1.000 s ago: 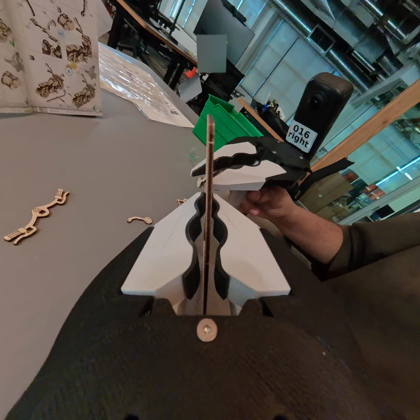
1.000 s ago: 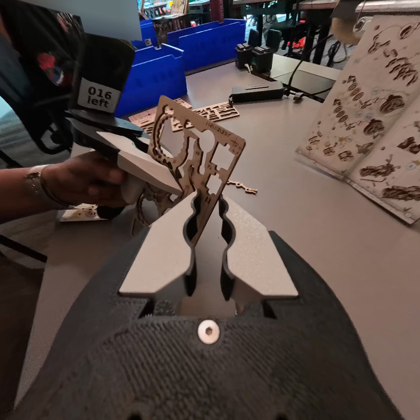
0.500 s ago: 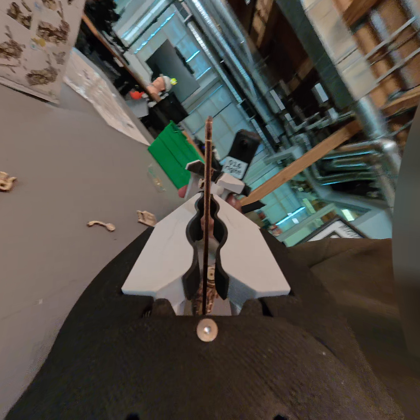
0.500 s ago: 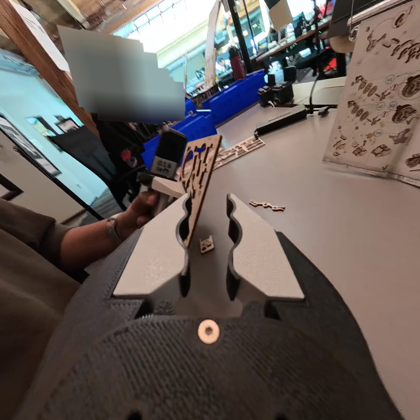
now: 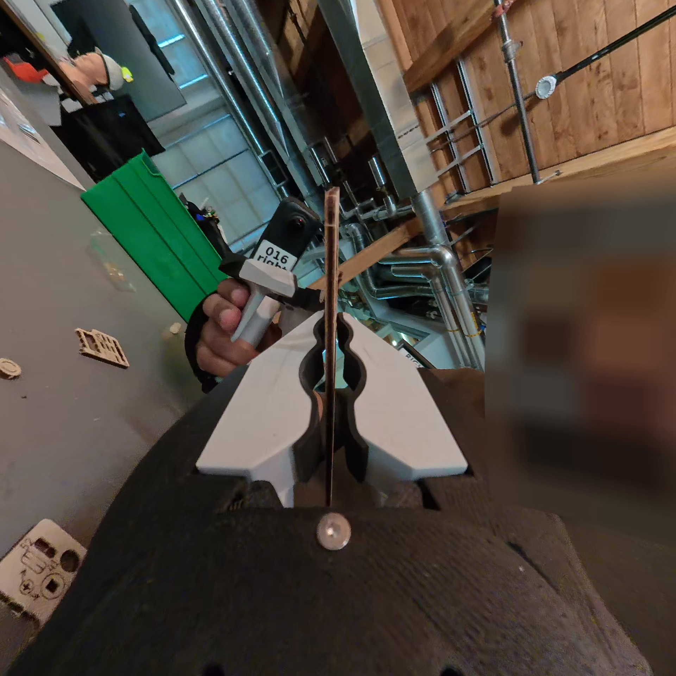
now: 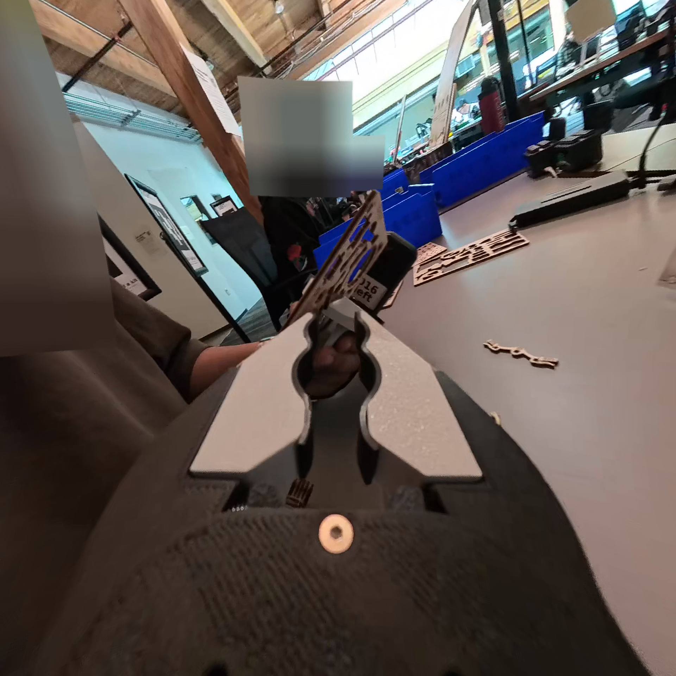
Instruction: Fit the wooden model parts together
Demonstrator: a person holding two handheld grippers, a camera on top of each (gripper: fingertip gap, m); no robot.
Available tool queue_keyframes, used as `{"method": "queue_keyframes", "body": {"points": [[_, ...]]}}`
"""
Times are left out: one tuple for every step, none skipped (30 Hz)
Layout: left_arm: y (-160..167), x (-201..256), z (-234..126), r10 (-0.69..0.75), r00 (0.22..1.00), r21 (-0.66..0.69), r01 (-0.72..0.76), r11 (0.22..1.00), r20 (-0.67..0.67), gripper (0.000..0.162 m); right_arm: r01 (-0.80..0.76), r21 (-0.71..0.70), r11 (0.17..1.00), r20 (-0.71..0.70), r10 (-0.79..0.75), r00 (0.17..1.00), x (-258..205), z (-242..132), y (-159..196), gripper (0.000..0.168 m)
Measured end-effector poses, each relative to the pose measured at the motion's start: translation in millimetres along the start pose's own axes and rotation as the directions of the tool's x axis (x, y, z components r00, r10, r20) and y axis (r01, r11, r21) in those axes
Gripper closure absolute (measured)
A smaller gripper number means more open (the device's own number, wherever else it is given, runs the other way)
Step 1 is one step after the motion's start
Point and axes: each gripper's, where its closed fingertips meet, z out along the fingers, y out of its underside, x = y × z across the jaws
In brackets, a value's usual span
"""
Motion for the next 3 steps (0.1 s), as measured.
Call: {"method": "queue_keyframes", "body": {"points": [[0.9, 0.0, -0.1, -0.015, 1.000, -0.004, 0.015, 1.000, -0.010, 0.162, -0.007, -0.001, 1.000, 0.006, 0.007, 1.000, -0.7, 0.5, 0.5, 0.153], [1.1, -0.3, -0.2, -0.024, 1.000, -0.003, 0.024, 1.000, -0.016, 0.162, -0.013, -0.001, 1.000, 0.010, 0.013, 1.000, -0.8, 0.7, 0.8, 0.153], [1.8, -1.3, 0.0, -0.028, 1.000, -0.005, 0.028, 1.000, -0.013, 0.162, -0.018, -0.001, 1.000, 0.012, 0.018, 1.000, -0.8, 0.6, 0.7, 0.155]]}}
